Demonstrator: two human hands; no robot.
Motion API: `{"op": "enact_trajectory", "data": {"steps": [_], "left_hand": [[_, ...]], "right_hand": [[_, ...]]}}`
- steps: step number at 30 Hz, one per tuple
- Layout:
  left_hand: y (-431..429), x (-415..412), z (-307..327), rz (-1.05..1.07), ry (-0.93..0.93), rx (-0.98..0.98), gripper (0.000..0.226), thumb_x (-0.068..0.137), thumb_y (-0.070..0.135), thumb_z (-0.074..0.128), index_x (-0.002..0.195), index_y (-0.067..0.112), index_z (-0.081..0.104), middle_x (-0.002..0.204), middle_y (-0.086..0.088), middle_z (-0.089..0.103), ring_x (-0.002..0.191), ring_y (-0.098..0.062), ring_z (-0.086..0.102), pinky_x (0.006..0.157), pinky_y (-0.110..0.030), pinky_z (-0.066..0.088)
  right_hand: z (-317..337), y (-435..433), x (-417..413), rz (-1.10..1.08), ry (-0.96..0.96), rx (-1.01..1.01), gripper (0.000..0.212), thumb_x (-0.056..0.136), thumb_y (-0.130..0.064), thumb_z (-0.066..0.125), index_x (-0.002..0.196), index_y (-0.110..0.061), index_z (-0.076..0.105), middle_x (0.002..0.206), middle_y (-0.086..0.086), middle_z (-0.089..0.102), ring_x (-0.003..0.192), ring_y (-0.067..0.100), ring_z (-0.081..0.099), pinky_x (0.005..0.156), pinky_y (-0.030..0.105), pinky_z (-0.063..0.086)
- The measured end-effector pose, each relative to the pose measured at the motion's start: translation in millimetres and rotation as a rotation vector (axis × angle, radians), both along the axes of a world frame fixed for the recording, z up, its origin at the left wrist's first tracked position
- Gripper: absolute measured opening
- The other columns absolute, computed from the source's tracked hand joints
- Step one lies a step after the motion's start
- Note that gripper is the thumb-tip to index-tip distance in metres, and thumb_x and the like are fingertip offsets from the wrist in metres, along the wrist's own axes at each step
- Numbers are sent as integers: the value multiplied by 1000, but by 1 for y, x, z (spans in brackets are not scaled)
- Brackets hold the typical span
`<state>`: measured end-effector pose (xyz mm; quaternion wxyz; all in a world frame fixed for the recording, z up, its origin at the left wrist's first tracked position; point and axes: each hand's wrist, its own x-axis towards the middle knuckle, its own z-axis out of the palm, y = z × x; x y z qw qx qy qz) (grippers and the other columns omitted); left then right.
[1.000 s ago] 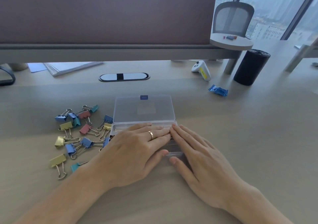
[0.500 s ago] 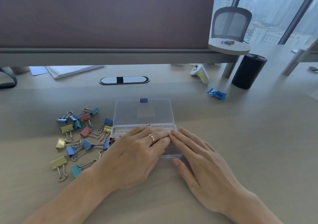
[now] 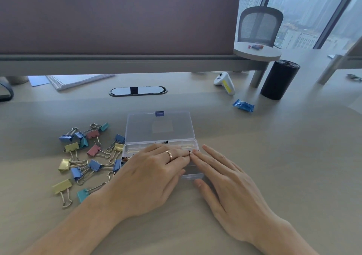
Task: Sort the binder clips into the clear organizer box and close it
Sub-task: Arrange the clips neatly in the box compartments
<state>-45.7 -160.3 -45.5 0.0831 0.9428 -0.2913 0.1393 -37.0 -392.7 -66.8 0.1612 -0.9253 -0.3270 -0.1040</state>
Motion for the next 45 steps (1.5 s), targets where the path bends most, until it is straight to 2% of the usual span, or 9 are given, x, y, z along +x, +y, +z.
{"op": "enact_trajectory", "data": {"steps": [9,13,17,22,27,33,36,40,45], "left_hand": [[9,-2,9,48,39,-57,43,102,29,42,142,28,57,145,15,56,130,-7,55,110,-27,44],[41,-10,15,202,58,-192,45,103,48,32,140,39,55,138,23,59,124,-3,58,104,-30,49],[70,-20,14,263,107,-80,57,95,72,31,140,44,54,138,30,56,126,1,54,104,-23,41],[65,-20,11,232,129,-8,72,89,84,30,148,45,46,148,32,45,133,6,44,111,-24,37],[63,-20,10,241,127,-17,71,90,83,32,149,45,45,148,33,43,134,8,42,108,-16,26],[58,-21,6,228,138,-8,62,94,73,40,144,40,53,144,27,53,129,2,54,105,-21,41],[57,-21,5,228,143,-27,60,95,69,41,142,37,57,143,23,56,127,0,57,101,-24,49],[61,-30,6,234,114,12,58,97,62,42,142,30,59,144,19,56,130,-1,54,105,-19,41],[63,-40,3,244,96,24,58,98,59,42,142,26,61,144,15,58,132,-3,55,105,-23,46]], "right_hand": [[2,-1,2,-10,26,22,57,108,-50,28,162,-31,32,167,-23,26,156,-3,9,125,27,23],[5,-1,1,-25,27,72,57,108,-51,29,161,-29,34,166,-22,28,156,-2,13,125,28,25],[2,1,3,-26,23,28,58,107,-56,26,158,-31,40,163,-25,33,155,-4,13,125,30,29],[3,2,4,-29,35,-5,59,106,-59,22,159,-36,37,163,-29,29,155,-7,9,126,31,28],[7,1,2,4,30,-11,60,108,-54,31,164,-35,21,168,-26,19,157,-3,6,127,28,21],[9,9,7,49,33,-172,67,106,-63,17,165,-34,8,171,-21,4,155,-7,-5,128,27,7],[9,9,7,43,8,-210,68,107,-61,19,166,-29,15,172,-16,11,156,-4,2,128,28,10],[10,8,6,42,4,-224,69,107,-61,17,166,-27,15,172,-16,10,157,-3,1,128,30,12],[13,12,4,66,-12,-259,73,107,-64,17,166,-24,-1,173,-12,1,158,2,-6,128,34,1]]}}
